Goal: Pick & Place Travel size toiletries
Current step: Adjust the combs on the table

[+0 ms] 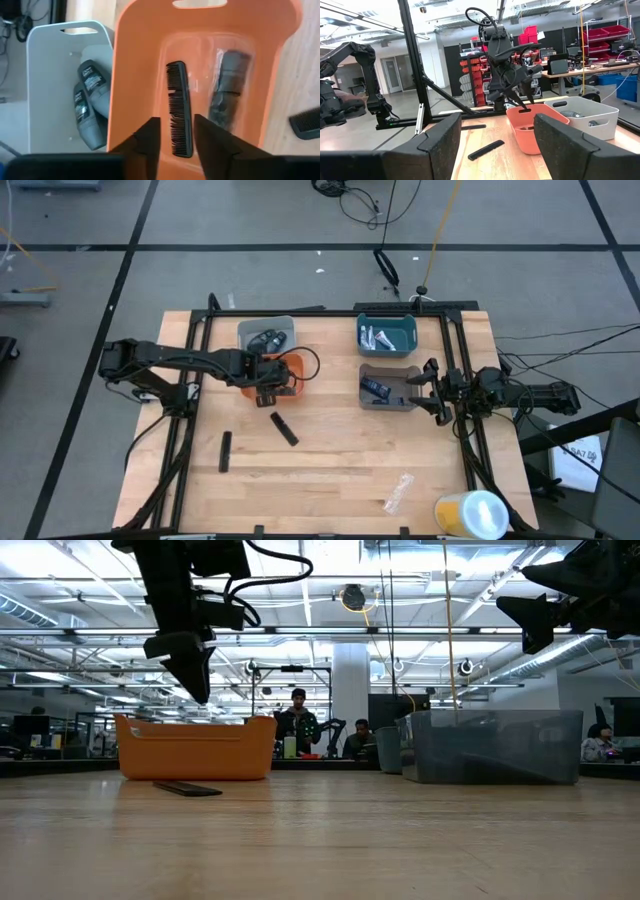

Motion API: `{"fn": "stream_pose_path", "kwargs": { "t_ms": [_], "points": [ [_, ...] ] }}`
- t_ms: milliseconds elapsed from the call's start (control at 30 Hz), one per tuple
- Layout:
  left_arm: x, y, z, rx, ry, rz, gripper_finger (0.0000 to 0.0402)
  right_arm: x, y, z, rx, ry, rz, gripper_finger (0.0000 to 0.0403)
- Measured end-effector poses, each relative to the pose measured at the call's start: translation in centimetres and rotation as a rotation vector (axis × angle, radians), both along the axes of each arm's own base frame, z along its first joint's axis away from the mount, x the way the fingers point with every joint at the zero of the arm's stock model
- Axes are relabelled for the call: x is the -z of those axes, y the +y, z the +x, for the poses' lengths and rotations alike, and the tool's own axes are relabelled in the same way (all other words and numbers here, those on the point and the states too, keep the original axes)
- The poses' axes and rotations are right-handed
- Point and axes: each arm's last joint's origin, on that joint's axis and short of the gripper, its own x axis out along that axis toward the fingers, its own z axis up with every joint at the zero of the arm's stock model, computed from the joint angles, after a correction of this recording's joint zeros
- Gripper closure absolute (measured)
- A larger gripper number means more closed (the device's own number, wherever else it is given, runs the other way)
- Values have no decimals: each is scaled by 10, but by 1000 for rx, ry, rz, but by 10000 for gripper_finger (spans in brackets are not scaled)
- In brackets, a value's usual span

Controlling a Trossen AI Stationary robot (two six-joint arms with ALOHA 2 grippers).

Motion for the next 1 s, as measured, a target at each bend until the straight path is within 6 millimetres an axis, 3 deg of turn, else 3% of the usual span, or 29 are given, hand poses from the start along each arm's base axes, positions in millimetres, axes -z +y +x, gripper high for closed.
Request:
{"fn": "stream_pose_path", "kwargs": {
  "t_ms": [267, 400, 500, 633, 733, 867, 1000],
  "points": [
    [-11, -6, 5, -29, -52, -61, 219, 0, 0, 0, 0, 0, 0, 165],
    [-20, -31, 14, 12, -161, -221, 216, 0, 0, 0, 2, 1, -6, 165],
    [-19, -61, 29, 120, -273, -281, 216, 0, 0, 0, 3, 0, -10, 165],
    [-3, -109, 45, 301, -328, -293, 215, 0, 0, 0, 3, 3, -11, 165],
    [19, -134, 51, 345, -292, -222, 215, 0, 0, 0, 2, 3, -7, 165],
    [45, -145, 53, 243, -244, -174, 215, 0, 0, 0, 1, 3, -1, 165],
    [56, -138, 50, 71, -196, -186, 215, 0, 0, 0, 0, 3, 0, 165]
  ]
}}
